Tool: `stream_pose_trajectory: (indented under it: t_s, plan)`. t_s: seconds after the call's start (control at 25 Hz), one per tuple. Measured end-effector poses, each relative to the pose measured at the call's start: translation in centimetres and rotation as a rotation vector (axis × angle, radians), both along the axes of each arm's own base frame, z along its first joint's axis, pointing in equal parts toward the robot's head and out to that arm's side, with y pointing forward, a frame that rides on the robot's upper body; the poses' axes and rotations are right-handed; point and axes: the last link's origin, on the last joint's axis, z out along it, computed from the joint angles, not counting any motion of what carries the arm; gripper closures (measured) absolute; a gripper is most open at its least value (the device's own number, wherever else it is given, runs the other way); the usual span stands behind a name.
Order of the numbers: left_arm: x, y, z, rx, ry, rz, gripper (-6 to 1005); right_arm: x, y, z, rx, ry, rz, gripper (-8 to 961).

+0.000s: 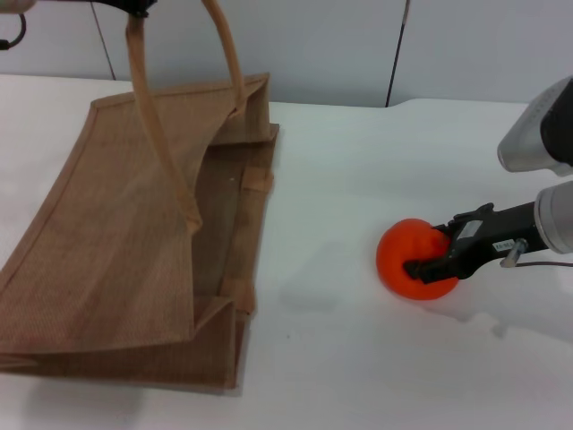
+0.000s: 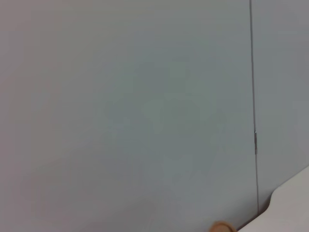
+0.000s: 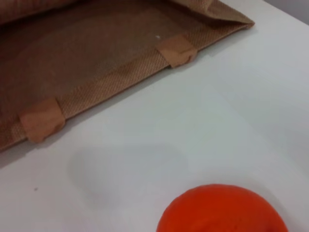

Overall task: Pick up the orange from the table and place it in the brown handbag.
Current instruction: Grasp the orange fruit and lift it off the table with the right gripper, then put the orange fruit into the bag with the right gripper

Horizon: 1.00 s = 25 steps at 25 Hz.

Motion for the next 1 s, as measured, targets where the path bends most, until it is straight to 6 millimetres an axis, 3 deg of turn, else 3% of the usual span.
stream_pose_trajectory:
  t_s: [0.08,0.28,0.4,1.0]
  plan:
    - [0.1,0.0,0.0,-0.002,0.002,-0.005,878,0.0,0.1,-0.1,-0.005,0.001,-0.004,70]
    - [0.6,0.0,-0.2,-0.013,0.004,-0.025,878,0.1,0.1,-0.1,-0.005,0.004,-0.013,249]
    - [0.9,0.0,-0.3,-0.02,0.0,-0.04,878,-0.4,0.2,0.0,0.0,0.011,0.001,309]
    - [3.4,-0.1,-0.4,-0.034,-0.015,-0.127,878,-6.6,0.4,-0.6,-0.045,0.233,0.158,470]
